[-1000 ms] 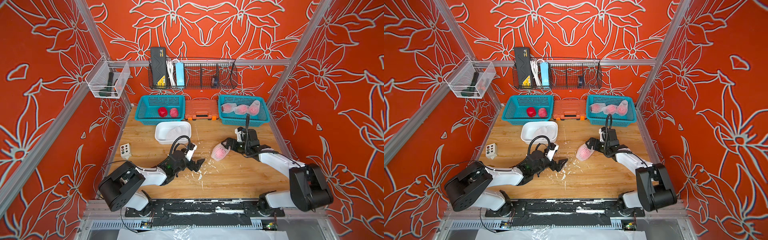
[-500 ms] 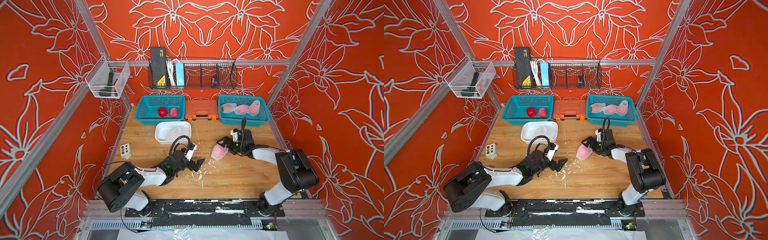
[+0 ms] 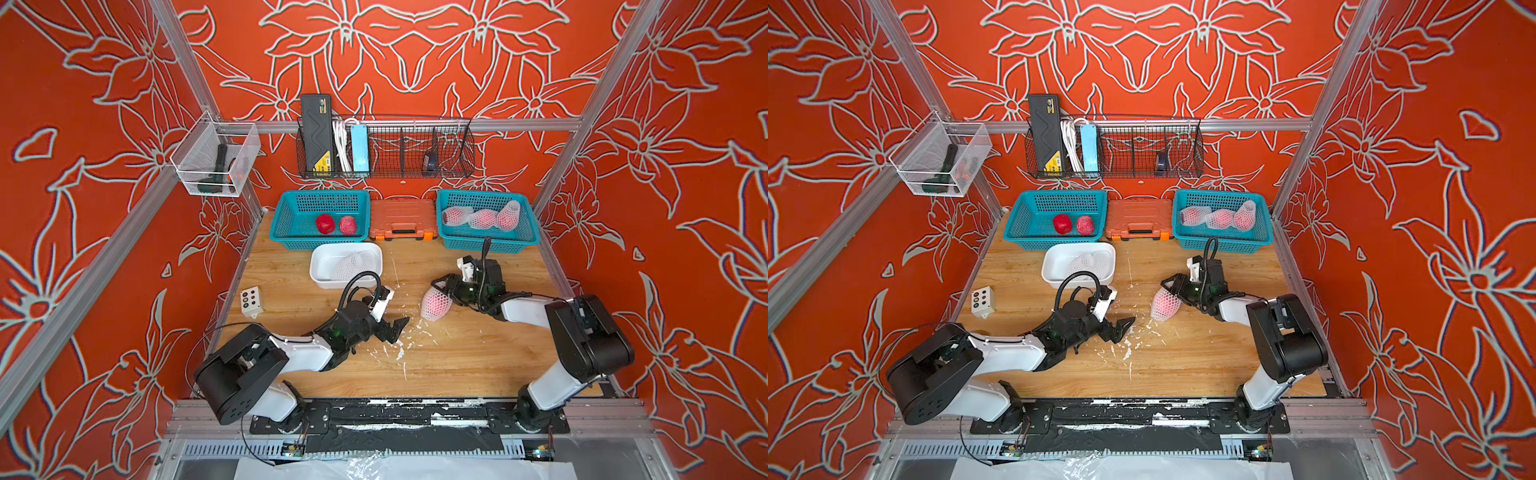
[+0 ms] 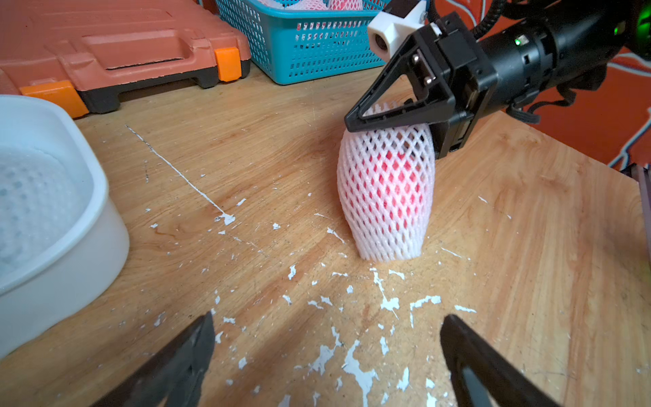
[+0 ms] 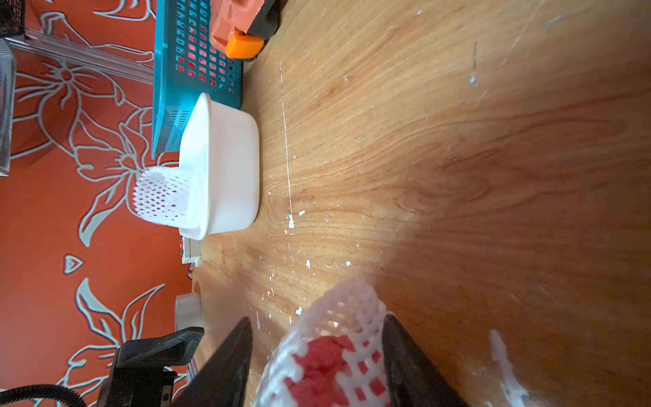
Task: Remove foam nets from apples
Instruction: Remove the foam net from the apple.
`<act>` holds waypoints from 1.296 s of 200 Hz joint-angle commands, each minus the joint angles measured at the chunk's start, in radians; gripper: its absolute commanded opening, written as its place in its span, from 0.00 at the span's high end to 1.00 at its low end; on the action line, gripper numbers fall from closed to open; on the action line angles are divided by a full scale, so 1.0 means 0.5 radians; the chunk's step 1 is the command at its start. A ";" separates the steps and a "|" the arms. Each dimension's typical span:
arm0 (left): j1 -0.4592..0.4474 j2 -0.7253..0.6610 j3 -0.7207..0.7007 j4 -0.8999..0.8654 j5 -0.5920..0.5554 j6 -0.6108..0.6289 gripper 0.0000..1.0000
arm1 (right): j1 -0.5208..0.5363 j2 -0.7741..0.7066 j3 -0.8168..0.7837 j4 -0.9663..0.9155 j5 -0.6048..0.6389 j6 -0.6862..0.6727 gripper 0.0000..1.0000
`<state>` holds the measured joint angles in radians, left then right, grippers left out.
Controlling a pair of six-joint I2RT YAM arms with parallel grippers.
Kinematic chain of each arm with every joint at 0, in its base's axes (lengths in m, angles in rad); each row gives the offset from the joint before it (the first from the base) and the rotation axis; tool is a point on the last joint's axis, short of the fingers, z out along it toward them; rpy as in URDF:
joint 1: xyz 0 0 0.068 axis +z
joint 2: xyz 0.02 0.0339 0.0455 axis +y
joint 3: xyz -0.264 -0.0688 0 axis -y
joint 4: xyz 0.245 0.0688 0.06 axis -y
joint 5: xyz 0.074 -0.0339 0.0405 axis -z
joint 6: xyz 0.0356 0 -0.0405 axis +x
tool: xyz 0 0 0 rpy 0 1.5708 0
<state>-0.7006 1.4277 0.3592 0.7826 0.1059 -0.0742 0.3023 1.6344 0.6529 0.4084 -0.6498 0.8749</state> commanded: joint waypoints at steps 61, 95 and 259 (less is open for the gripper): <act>-0.010 -0.093 0.065 -0.059 -0.059 0.025 0.03 | 0.026 -0.136 0.015 -0.070 0.011 -0.176 0.92; -0.011 -0.167 0.012 -0.016 -0.179 0.038 0.03 | 0.053 -0.301 0.067 -0.266 0.058 -0.451 1.00; -0.011 -0.265 -0.074 0.042 -0.402 0.078 0.03 | 0.539 -0.241 -0.027 0.314 0.455 -1.041 1.00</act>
<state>-0.7006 1.3006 0.3271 0.7727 -0.0814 -0.0448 0.5697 1.5070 0.6643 0.4725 -0.4015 0.3756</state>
